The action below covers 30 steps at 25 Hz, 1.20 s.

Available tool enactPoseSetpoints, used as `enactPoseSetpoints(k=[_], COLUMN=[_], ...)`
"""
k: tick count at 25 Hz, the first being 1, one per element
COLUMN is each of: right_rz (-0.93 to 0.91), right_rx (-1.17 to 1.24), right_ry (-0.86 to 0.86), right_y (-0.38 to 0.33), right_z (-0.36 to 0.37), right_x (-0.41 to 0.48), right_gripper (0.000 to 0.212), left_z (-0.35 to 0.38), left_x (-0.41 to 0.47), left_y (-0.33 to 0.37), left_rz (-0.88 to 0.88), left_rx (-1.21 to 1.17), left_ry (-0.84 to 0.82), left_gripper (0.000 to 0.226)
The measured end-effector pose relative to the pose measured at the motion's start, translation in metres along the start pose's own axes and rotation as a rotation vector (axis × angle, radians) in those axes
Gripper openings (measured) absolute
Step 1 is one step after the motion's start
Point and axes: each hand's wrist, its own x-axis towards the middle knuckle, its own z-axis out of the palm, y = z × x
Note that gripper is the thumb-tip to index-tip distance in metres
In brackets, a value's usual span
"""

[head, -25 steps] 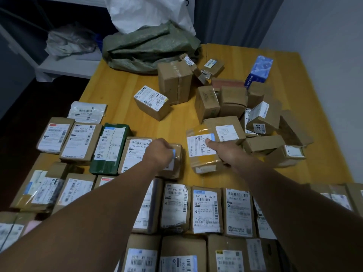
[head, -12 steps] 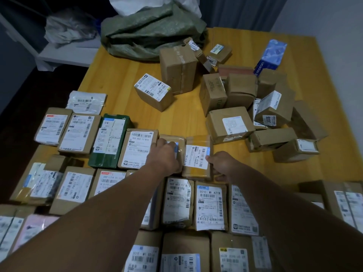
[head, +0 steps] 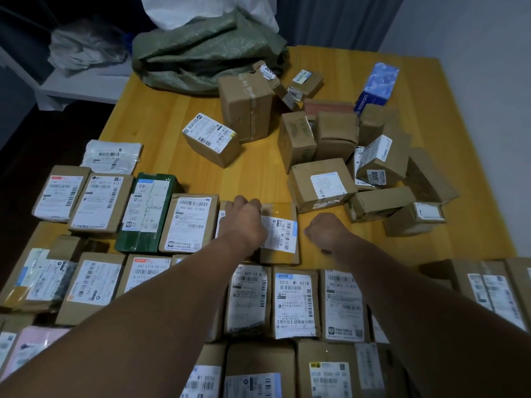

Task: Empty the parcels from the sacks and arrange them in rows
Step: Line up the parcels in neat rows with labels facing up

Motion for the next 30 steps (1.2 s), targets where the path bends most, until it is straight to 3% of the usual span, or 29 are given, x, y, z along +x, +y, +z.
enactPoseSetpoints(k=[2, 4, 8, 17, 20, 25, 30], right_rz=[-0.033, -0.064, -0.151, -0.127, -0.070, -0.081, -0.193], right_rx=[-0.058, -0.044, 0.018, 0.090, 0.158, 0.340, 0.390], right_ry=[0.065, 0.174, 0.384, 0.307, 0.281, 0.254, 0.369], right_y=[0.003, 0.008, 0.017, 0.015, 0.016, 0.018, 0.009], right_z=[-0.018, -0.034, -0.056, -0.072, -0.077, -0.088, -0.099], right_x=[0.000, -0.002, 0.014, 0.051, 0.057, 0.054, 0.034], right_gripper=[0.025, 0.002, 0.033, 0.063, 0.060, 0.041, 0.054], left_z=[-0.001, 0.001, 0.011, 0.023, 0.028, 0.028, 0.020], left_x=[0.002, 0.004, 0.013, 0.044, 0.049, 0.049, 0.039], left_y=[0.016, 0.032, 0.059, 0.099, 0.106, 0.107, 0.104], left_rz=[0.039, 0.069, 0.052, -0.141, -0.194, -0.242, -0.204], left_rx=[-0.044, -0.075, -0.193, -0.639, -0.734, -0.871, -0.969], left_ry=[-0.014, -0.027, -0.034, -0.085, -0.112, -0.088, -0.038], left_gripper=[0.043, 0.050, 0.048, 0.042, 0.029, 0.045, 0.046])
